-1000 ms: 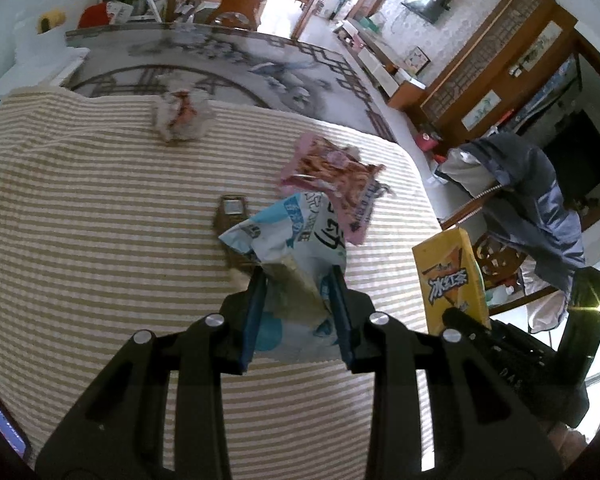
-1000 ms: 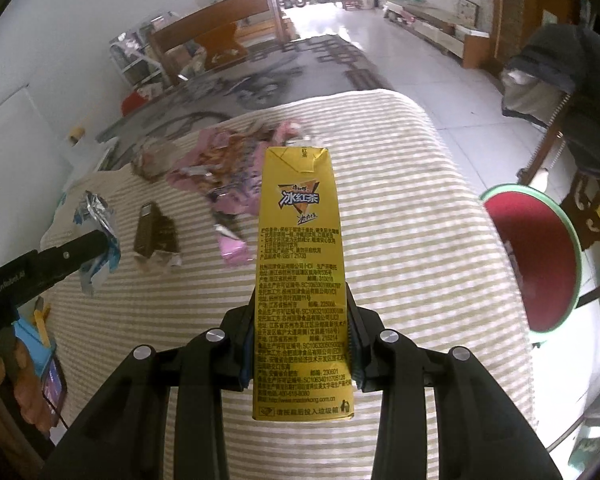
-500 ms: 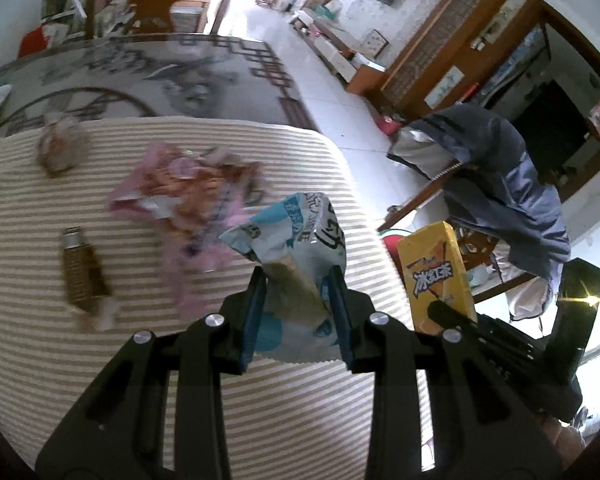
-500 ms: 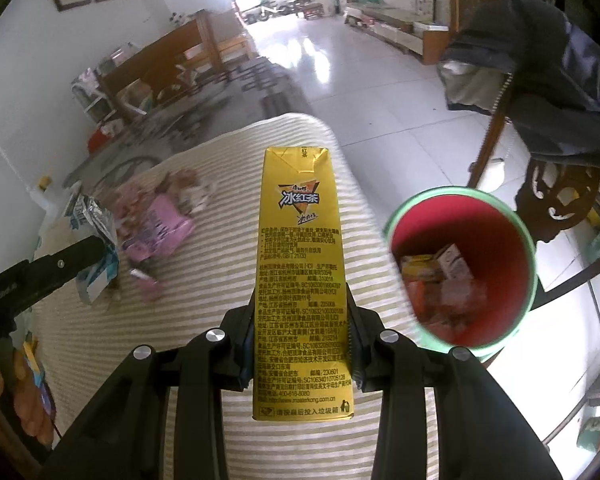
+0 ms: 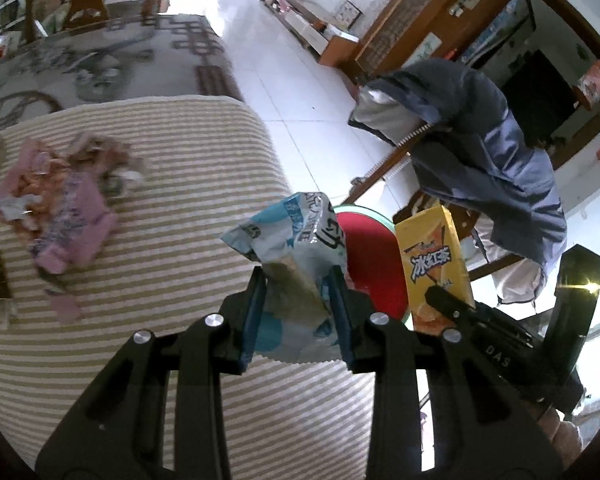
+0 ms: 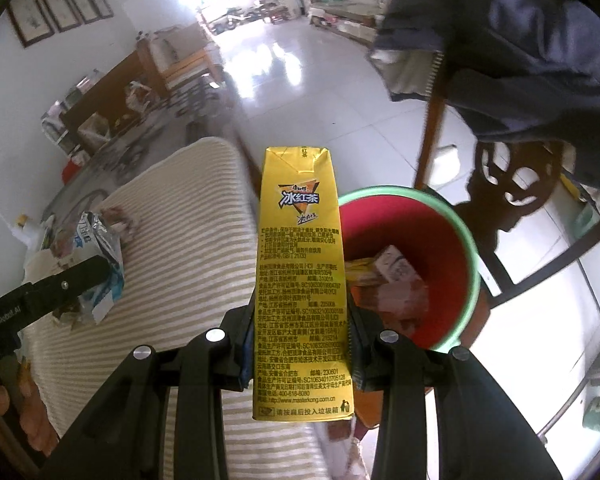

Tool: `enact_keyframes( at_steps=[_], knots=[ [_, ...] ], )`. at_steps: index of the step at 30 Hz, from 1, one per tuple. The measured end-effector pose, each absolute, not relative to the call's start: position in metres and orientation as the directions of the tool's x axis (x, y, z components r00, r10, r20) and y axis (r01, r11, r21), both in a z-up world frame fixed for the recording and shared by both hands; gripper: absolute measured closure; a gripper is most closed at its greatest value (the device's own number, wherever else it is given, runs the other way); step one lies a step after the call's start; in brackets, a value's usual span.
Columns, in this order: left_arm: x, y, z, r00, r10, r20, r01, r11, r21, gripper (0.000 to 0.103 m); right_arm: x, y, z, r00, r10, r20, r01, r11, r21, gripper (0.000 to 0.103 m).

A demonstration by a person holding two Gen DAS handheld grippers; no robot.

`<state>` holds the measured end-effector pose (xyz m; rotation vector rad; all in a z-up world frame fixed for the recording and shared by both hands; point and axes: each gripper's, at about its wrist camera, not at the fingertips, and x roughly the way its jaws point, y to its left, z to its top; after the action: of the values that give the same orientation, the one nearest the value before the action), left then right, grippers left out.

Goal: Collect trash
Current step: 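Carry the carton and wrapper over the red bin and open both tools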

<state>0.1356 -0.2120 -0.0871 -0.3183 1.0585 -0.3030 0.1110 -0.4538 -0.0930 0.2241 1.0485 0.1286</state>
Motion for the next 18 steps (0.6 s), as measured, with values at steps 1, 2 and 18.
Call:
enact_keyframes(
  at_steps=[1, 2, 18],
  knots=[
    [0.137, -0.221, -0.088, 0.450, -0.397, -0.800, 0.099, 0.912, -0.398, 0.072, 0.111, -0.460, -0.094, 0.494, 0.209, -0.844, 0.010, 0.969, 0.245, 0.068],
    [0.140, -0.230, -0.089, 0.440, -0.405, -0.801, 0.109, 0.910, -0.400, 0.072, 0.110, -0.467, -0.094, 0.495, 0.206, -0.844, 0.020, 0.969, 0.248, 0.068],
    [0.167, -0.330, -0.098, 0.367, -0.470, -0.803, 0.208, 0.883, -0.421, 0.030, 0.122, -0.529, -0.103, 0.497, 0.224, -0.839, 0.076, 0.951, 0.299, 0.056]
  ],
)
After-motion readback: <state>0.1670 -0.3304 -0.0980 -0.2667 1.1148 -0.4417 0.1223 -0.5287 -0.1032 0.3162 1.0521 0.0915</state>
